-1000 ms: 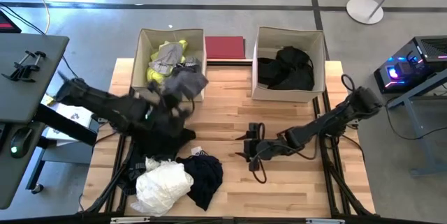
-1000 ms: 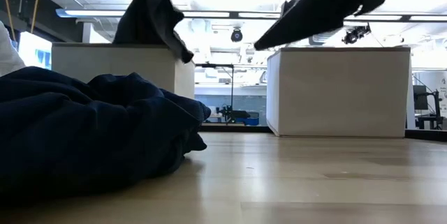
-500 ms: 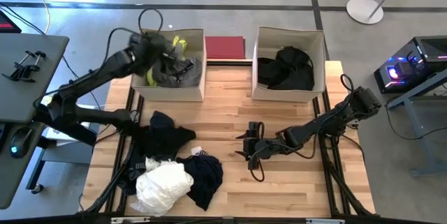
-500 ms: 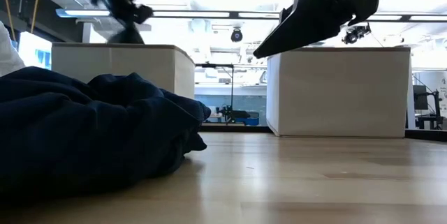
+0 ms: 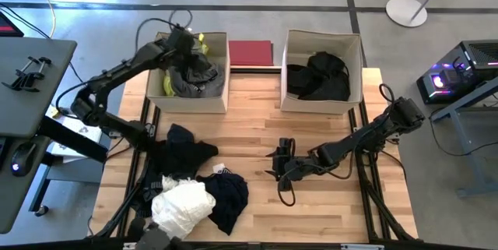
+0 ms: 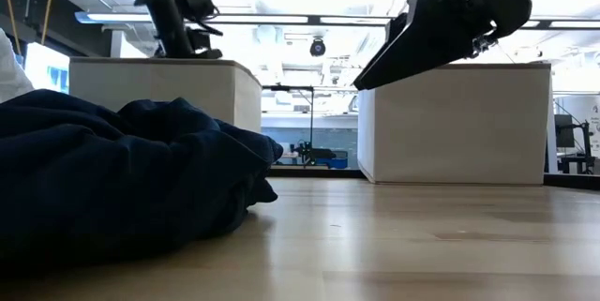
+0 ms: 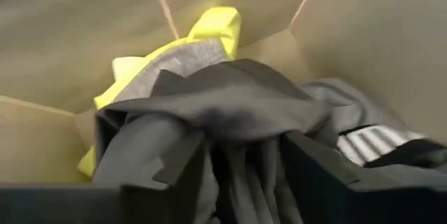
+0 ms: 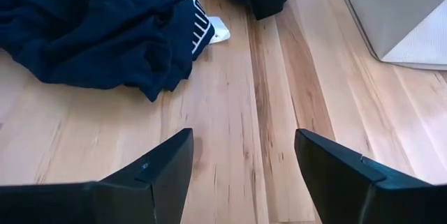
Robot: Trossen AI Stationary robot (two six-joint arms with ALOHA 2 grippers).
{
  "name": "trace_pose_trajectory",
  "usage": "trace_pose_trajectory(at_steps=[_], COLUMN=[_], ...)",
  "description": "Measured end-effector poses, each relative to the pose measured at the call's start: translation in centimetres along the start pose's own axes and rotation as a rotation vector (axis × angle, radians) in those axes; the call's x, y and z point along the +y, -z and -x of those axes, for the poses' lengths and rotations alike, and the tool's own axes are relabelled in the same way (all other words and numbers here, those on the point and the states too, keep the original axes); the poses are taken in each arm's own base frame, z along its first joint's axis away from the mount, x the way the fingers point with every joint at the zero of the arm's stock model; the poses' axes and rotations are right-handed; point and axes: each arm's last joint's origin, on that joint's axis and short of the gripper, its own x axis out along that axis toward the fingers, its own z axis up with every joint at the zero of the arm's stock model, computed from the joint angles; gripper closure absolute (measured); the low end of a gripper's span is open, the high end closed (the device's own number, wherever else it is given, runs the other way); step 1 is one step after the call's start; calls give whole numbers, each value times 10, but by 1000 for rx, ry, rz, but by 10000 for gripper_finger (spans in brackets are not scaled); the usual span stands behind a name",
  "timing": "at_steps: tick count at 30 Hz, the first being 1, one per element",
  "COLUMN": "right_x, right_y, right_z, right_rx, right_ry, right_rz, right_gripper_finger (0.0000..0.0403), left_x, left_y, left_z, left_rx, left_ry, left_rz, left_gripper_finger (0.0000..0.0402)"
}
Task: Sort clothes
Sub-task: Put the grey boxers into the left brown laundry organizer
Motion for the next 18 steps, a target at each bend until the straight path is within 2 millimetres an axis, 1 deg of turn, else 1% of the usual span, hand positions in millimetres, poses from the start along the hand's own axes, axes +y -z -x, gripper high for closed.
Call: trace_pose_trajectory(at_steps=[3, 6, 8, 10, 12, 14, 16, 18], right_x=[0, 0, 0, 0, 1, 1, 1, 1], right_y=[0, 0, 0, 0, 0, 0, 0, 0], right_z=[0, 0, 0, 0, 0, 0, 0, 0], right_rx=[0, -1, -2, -1, -1, -1, -1, -1], right_ry=[0, 1, 1, 0, -1, -1, -1, -1], right_rz=[3, 4, 3, 2, -8, -13, -11, -10], right_gripper_finger=[165, 165, 165, 165, 165, 165, 165, 165], left_x=[4, 4, 4, 4, 4, 3, 3, 2], left_y=[-11, -19, -18, -12, -3, 8, 22, 36], left_z=[28, 61, 79, 89, 87, 74, 52, 24], left_rx=[-8, -58, -99, -106, -67, -19, 28, 43], left_ry=[77, 139, 140, 141, 134, 104, 47, 10], left_rz=[45, 46, 41, 32, 25, 39, 51, 57], left_gripper_finger=[190, 185, 189, 197, 210, 229, 252, 277])
